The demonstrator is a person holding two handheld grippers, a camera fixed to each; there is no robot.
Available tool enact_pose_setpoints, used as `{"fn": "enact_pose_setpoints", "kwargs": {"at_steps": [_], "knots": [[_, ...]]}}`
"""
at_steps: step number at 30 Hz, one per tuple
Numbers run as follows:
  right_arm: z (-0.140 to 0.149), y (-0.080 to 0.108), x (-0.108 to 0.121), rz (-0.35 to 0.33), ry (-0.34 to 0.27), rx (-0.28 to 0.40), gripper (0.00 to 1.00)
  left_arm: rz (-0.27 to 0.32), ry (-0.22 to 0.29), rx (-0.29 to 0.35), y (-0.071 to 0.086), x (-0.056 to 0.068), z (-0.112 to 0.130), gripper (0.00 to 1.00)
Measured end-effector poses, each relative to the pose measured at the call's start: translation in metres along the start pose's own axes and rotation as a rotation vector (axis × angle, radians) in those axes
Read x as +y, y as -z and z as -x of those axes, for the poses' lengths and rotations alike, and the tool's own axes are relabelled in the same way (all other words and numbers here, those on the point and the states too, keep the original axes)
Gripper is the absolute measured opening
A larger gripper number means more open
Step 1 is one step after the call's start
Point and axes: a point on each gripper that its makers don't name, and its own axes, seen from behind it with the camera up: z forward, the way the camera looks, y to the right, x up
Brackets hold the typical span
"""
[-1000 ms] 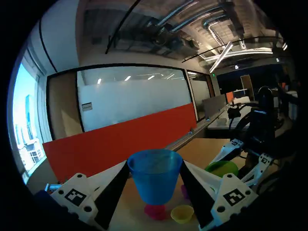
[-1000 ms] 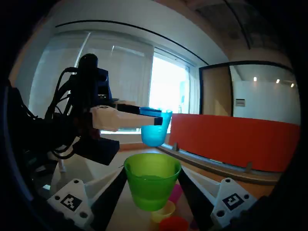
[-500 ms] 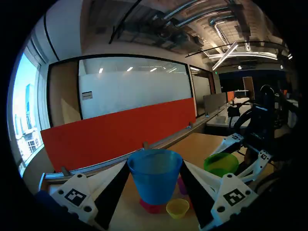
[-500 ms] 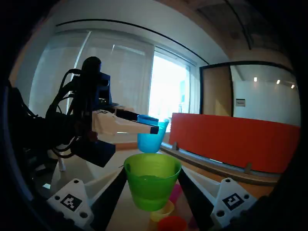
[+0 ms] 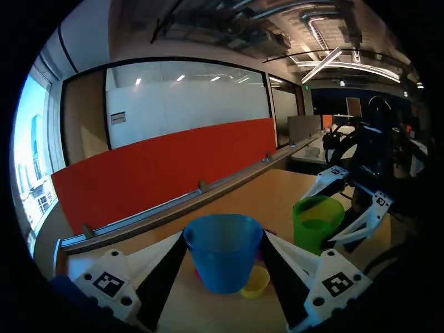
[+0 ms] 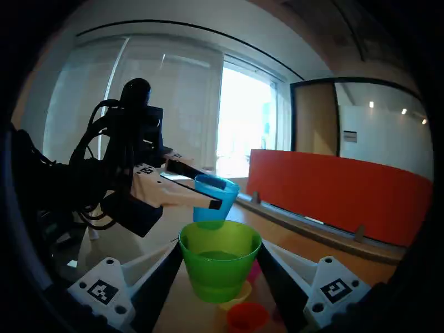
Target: Pour water
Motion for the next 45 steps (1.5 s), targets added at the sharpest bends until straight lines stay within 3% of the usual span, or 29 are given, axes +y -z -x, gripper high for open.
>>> {"fn": "enact_pose_setpoints", "kwargs": {"at_steps": [6, 21, 45], "knots": [[0.007, 0.002, 0.003, -0.007, 0.001, -0.037, 0.91, 0.003, -0.027, -0.047, -0.004, 0.0, 0.014, 0.88], [0.028, 0.004, 0.005, -0.027, 0.024, -0.124, 0.91, 0.02, -0.036, -0.14, -0.012, 0.001, 0.045, 0.89], [0.065, 0.006, 0.003, -0.061, 0.047, -0.265, 0.92, 0.078, -0.089, -0.284, -0.008, 0.01, 0.097, 0.89]]}}
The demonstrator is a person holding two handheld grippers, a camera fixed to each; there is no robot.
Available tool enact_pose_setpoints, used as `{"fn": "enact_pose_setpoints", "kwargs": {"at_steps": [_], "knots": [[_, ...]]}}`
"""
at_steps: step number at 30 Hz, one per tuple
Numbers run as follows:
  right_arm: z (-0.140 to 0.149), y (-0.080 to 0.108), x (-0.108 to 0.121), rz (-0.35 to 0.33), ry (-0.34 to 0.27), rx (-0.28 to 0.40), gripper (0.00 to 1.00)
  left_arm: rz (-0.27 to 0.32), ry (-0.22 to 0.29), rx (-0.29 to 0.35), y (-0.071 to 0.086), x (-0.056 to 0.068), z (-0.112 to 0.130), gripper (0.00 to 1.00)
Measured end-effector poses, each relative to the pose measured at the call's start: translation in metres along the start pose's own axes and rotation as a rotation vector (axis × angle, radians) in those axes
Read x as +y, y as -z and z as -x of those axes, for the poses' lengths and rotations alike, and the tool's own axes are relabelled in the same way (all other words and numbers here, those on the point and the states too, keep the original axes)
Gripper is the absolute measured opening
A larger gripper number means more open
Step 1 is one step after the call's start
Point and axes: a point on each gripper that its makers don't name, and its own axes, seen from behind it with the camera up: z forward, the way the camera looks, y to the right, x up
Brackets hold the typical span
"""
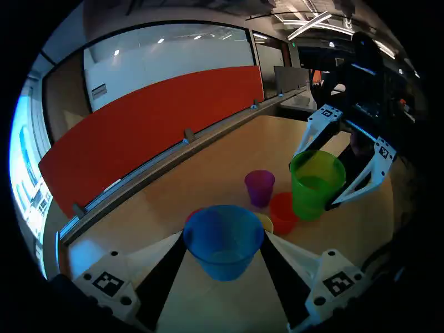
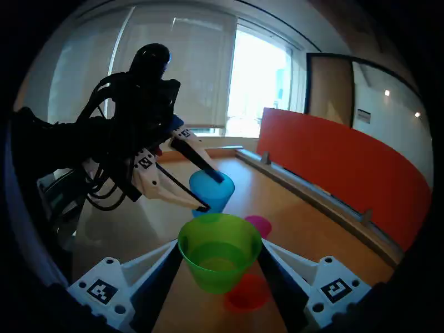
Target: Pour water
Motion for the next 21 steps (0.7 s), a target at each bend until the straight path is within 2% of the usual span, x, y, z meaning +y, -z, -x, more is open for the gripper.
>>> {"fn": "enact_pose_setpoints", "kwargs": {"at_steps": [14, 21], "knots": [[0.02, -0.007, -0.008, -0.033, 0.024, -0.069, 0.92, 0.073, -0.043, -0.094, -0.011, 0.016, 0.025, 0.89], [0.03, -0.011, -0.012, -0.052, 0.035, -0.101, 0.92, 0.099, -0.048, -0.136, -0.017, 0.018, 0.039, 0.89]]}}
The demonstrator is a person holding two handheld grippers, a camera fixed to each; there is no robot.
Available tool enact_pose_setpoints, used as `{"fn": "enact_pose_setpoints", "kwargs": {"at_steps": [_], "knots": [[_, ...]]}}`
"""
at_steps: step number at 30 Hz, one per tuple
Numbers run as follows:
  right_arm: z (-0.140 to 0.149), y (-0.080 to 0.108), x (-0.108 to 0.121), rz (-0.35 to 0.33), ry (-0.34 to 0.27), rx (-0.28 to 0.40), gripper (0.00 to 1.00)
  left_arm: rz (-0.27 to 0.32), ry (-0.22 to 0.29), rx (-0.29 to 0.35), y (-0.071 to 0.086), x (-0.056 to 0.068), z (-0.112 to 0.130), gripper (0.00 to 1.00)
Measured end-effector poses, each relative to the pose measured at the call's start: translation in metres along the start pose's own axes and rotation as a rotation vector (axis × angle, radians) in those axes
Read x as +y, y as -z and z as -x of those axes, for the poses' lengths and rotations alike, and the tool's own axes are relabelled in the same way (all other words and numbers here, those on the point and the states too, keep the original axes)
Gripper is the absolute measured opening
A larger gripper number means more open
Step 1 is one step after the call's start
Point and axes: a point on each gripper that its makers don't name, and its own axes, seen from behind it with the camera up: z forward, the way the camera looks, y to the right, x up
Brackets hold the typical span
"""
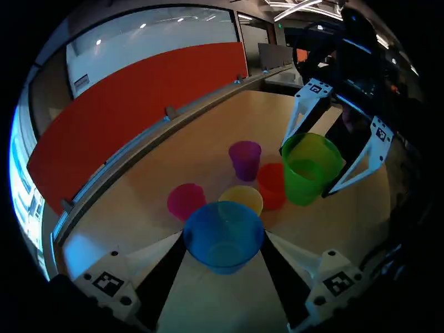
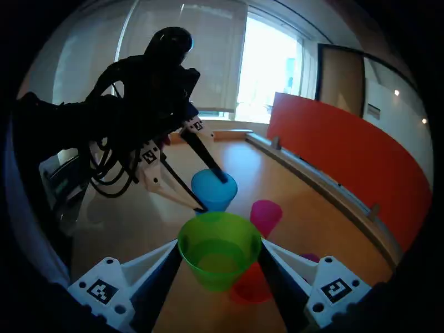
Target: Pour water
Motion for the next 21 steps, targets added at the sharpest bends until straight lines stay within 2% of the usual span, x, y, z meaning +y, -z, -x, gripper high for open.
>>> {"fn": "enact_pose_setpoints", "kwargs": {"at_steps": [9, 21], "knots": [[0.012, -0.008, -0.01, -0.037, 0.025, -0.045, 0.92, 0.04, -0.012, -0.052, -0.009, 0.005, 0.015, 0.89], [0.022, -0.023, -0.015, -0.063, 0.018, -0.064, 0.92, 0.075, 0.002, -0.092, -0.019, 0.008, 0.032, 0.89]]}}
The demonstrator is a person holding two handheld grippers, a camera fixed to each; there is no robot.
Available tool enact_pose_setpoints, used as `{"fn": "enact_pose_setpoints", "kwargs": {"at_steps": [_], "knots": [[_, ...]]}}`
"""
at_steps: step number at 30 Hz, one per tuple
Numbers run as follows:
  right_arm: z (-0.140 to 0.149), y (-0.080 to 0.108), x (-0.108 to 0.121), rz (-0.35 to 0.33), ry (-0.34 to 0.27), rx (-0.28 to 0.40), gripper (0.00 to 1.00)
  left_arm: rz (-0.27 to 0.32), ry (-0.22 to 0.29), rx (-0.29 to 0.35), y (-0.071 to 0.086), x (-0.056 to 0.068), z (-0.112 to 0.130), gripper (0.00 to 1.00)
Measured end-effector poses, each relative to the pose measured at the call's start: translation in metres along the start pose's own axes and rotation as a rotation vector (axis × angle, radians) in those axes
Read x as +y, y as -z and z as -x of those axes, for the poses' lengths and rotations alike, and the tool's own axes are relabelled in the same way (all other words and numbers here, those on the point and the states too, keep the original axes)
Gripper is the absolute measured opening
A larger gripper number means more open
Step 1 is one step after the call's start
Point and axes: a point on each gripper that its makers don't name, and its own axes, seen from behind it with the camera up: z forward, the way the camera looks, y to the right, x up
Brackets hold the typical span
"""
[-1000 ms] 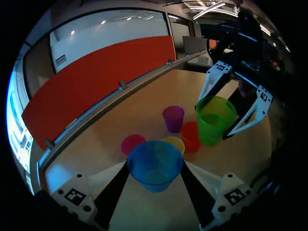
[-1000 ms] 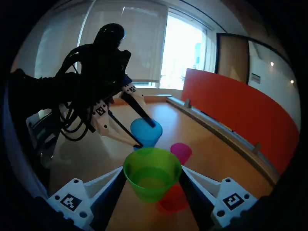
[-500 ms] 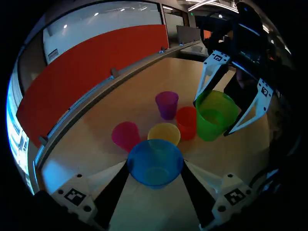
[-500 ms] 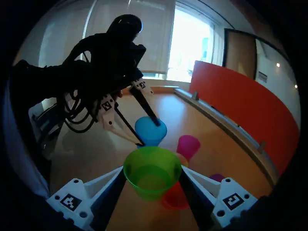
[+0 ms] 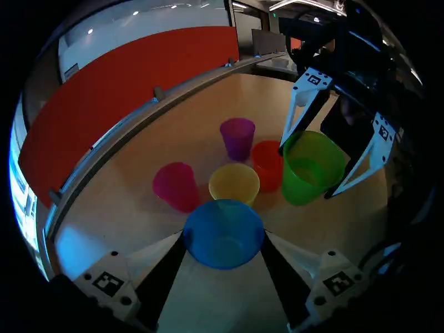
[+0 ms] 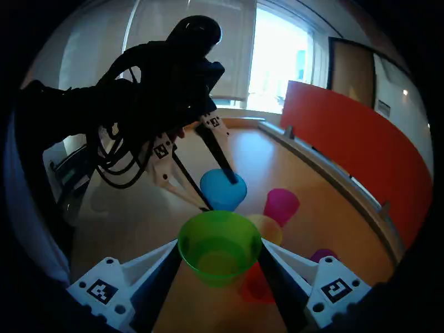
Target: Pour water
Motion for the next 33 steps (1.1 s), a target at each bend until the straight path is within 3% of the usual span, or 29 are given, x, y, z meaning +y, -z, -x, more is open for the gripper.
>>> {"fn": "enact_pose_setpoints", "kwargs": {"at_steps": [21, 33], "knots": [[0.024, -0.024, -0.015, -0.027, -0.012, -0.028, 0.92, 0.029, 0.01, -0.075, -0.022, 0.007, 0.029, 0.89], [0.032, -0.035, -0.021, -0.031, -0.006, -0.033, 0.92, 0.041, 0.012, -0.081, -0.027, 0.01, 0.036, 0.89]]}}
